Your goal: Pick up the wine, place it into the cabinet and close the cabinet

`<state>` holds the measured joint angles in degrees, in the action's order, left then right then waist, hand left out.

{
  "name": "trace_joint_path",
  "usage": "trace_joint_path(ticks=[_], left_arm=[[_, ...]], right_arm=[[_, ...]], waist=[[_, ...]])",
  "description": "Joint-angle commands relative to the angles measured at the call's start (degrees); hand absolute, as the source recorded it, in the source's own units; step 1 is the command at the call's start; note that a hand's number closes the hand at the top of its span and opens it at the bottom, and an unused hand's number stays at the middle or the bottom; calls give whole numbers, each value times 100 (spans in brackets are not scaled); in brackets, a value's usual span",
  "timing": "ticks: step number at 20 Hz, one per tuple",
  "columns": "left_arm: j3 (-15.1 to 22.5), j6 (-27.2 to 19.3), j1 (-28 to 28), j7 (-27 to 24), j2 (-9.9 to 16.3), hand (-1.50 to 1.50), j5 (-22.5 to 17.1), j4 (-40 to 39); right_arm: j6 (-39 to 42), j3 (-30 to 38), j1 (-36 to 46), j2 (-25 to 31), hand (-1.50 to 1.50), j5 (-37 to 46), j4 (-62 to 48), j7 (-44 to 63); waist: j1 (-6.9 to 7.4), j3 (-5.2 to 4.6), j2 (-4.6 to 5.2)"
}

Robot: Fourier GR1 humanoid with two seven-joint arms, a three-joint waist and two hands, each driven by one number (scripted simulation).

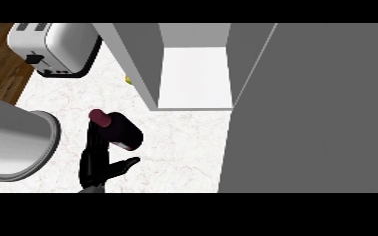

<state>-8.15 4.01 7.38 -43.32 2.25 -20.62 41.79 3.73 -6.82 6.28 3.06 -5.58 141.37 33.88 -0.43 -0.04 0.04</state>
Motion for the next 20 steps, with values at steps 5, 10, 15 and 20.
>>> trace_joint_path(ticks=[5, 10, 15, 20], left_arm=[[-164, 443, 554, -870, -54, -150, 49, -1182], [-155, 348, 860, -805, -167, -150, 47, -1243], [-352, 605, 1039, -1350, 128, -150, 61, -1879], [-447, 157, 1206, -1140, -140, 150, -99, -1510]], right_arm=[[4, -114, -224, 3, -150, -186, 606, 324], [5, 81, 0, 57, -150, -343, 545, 469], [-39, -215, -118, -127, -150, -53, 477, 256], [-85, -239, -12, -161, -150, -47, 333, 322]], waist=[[4, 1, -3], [-11, 2, -4], [-70, -6, 15], [-34, -2, 3]])
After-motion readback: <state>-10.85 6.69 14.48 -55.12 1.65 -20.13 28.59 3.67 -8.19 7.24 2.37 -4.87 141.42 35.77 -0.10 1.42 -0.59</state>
